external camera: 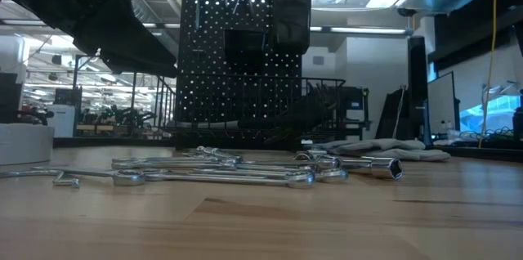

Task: Hang tools onto peg board
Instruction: Put the socket into the left black bin on the peg board

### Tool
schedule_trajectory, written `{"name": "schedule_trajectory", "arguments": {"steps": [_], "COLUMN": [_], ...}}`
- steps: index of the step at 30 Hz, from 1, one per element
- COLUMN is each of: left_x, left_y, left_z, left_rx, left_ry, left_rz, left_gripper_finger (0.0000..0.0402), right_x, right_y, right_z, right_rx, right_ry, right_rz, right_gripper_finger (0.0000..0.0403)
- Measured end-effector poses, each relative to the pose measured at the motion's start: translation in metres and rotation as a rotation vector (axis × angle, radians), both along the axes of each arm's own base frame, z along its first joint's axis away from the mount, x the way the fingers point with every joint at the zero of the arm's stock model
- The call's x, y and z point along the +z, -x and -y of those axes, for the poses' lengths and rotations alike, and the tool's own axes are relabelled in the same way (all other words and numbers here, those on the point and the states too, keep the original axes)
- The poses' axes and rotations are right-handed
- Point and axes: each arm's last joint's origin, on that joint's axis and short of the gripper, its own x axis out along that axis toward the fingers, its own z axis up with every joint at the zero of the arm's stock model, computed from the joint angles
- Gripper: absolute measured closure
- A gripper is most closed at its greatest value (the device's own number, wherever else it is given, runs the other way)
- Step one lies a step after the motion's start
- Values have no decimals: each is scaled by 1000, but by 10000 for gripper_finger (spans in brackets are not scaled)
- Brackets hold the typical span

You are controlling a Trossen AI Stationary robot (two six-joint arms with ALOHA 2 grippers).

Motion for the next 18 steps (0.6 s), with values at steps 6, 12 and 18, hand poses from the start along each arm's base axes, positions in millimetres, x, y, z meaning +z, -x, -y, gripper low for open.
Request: {"name": "schedule_trajectory", "arguments": {"steps": [6, 12, 18], "left_x": [0, 0, 0], "left_y": [0, 0, 0], "left_z": [0, 0, 0], "left_rx": [-2, -1, -1], "left_ry": [-4, -5, -4], "left_rz": [-1, -2, -2], "left_gripper_finger": [219, 219, 219], "right_x": [30, 54, 55], "right_y": [-43, -81, -105], "right_z": [13, 46, 93], "right_rx": [-92, -244, -356], "right_ry": [153, 227, 245], "right_rz": [24, 48, -8], "right_gripper_finger": [280, 279, 279]}}
